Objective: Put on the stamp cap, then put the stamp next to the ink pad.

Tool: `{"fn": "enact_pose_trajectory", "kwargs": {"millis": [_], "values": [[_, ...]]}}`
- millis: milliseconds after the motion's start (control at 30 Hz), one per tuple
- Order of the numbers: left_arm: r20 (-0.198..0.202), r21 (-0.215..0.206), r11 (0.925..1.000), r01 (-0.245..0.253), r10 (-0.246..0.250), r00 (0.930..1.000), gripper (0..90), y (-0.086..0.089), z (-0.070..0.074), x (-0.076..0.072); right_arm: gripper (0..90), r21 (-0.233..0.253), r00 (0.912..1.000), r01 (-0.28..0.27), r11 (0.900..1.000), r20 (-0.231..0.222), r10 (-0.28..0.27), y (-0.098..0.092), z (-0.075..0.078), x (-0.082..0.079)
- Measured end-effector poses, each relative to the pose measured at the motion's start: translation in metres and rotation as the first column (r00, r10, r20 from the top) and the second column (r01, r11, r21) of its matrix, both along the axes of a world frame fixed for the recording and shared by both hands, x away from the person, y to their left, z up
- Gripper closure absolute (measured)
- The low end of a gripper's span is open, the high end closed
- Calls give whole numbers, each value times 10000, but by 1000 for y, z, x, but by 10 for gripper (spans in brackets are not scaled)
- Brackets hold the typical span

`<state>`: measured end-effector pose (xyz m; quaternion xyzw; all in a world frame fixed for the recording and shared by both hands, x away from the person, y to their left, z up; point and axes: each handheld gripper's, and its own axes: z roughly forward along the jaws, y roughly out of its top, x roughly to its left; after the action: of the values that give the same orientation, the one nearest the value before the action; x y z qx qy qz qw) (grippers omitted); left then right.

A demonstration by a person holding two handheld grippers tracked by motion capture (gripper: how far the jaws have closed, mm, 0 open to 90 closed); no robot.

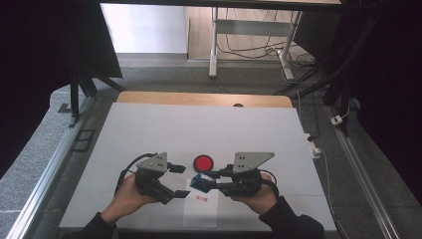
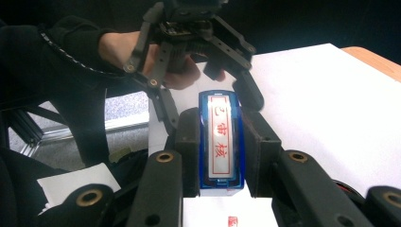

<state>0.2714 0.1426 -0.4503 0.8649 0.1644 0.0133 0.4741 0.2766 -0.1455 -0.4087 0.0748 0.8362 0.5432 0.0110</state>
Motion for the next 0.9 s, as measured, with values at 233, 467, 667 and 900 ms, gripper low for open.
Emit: {"fn": "enact_pose_trajectory", "kwargs": {"millis": [233, 467, 667, 900], "values": [[-174, 90, 9989, -463, 464, 9988, 150, 11, 1, -7, 712, -56, 9996, 278, 9996, 26, -278, -2, 0, 1], [-252, 201, 9944, -1042, 1047, 9942, 68, 22, 3, -16, 712, -180, 9981, 609, 9980, 67, -608, -5, 0, 3], [-468, 25, 9876, -1567, 1566, 9865, 31, 35, 2, -23, 712, -243, 9955, 946, 9952, 75, -944, -8, 0, 4], [-562, 84, 9747, -2232, 2233, 9731, 6, 49, -2, -32, 712, -467, 9923, 1230, 9913, 172, -1223, -12, 0, 6]]}}
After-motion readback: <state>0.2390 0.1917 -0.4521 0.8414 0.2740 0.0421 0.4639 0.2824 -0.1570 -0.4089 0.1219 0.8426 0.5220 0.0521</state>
